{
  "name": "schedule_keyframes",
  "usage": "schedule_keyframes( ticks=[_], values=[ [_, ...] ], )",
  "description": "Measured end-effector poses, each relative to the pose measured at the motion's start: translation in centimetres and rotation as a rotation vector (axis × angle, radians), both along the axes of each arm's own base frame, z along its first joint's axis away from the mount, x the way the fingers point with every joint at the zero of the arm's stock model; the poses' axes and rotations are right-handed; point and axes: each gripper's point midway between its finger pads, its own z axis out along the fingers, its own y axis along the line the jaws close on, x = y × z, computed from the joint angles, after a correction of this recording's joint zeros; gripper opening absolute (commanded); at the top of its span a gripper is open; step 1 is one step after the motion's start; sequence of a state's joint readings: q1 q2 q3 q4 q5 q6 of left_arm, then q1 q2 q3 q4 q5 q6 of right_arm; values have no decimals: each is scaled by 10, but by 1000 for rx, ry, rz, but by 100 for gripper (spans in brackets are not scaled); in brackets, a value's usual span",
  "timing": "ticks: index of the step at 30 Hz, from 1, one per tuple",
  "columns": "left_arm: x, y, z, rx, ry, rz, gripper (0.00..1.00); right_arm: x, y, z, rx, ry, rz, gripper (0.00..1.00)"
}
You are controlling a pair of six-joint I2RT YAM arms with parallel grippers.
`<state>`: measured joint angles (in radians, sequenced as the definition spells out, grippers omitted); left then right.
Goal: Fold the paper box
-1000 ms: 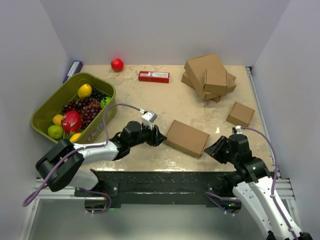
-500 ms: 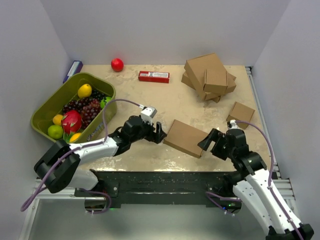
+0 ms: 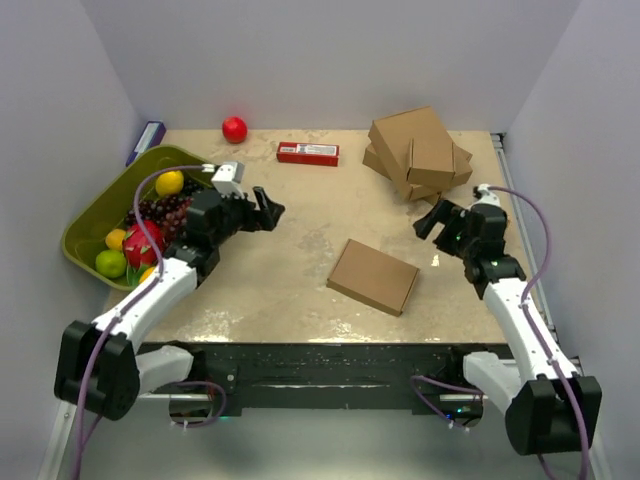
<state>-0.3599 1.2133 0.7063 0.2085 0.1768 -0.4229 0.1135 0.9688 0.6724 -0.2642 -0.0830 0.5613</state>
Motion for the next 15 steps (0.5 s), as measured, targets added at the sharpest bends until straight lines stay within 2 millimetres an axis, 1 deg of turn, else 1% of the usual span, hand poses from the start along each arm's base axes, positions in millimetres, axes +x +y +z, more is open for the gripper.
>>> schedule_keyframes(
  ticks=[1,2,4,9,12,15],
  values=[
    [1,11,8,0,-13,22,91,6,-10,7,-1,-22,-28,96],
    [0,17,14,5,-27,33,91,10,-21,15,-6,-45,-56,96],
    [-3,25,31,23,-56,43,92,15,-34,31,-25,-94,-88,96],
    [-9,34,67,71,-119,54,94,12,-45,71,-83,-221,-112,97],
    [-13,38,75,100,-135,55,94,6,-51,89,-114,-282,-135,97],
    [-16,42,72,132,-123,58,93,5,-56,98,-136,-308,-148,97]
  ],
)
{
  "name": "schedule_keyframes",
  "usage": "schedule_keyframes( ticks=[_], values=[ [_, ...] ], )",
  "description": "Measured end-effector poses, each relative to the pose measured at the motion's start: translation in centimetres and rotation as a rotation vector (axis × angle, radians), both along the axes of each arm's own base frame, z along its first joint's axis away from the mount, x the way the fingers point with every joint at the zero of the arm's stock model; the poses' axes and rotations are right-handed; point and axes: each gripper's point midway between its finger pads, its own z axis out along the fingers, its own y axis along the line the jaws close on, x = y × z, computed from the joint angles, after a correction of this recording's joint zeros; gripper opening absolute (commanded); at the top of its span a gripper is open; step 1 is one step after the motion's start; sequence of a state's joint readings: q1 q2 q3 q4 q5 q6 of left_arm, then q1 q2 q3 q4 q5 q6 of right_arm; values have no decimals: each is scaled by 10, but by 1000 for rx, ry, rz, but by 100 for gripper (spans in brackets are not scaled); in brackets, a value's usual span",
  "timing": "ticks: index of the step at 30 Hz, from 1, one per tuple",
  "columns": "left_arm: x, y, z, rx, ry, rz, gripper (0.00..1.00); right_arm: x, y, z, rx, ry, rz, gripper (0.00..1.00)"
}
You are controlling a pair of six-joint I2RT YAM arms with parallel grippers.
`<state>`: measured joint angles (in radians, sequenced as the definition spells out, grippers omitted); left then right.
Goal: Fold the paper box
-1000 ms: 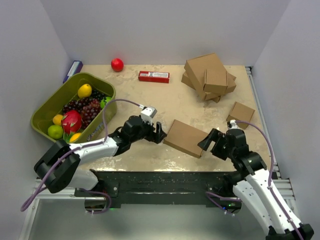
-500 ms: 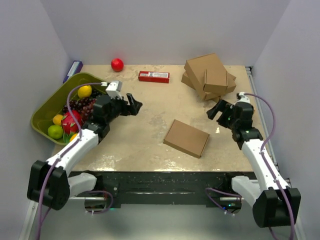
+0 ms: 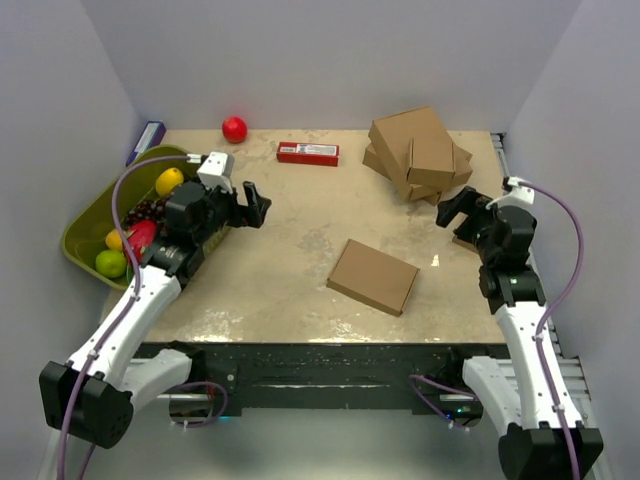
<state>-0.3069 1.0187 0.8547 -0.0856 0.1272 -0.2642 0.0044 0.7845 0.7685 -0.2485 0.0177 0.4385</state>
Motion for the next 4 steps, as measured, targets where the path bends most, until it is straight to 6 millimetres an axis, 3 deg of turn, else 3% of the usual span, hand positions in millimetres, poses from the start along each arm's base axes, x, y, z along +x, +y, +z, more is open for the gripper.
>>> schedule_keyframes(
  ticks=[4],
  values=[
    [-3,4,-9,32,25,4,94,0,-3,-1,-17,4,-13,97]
  ],
)
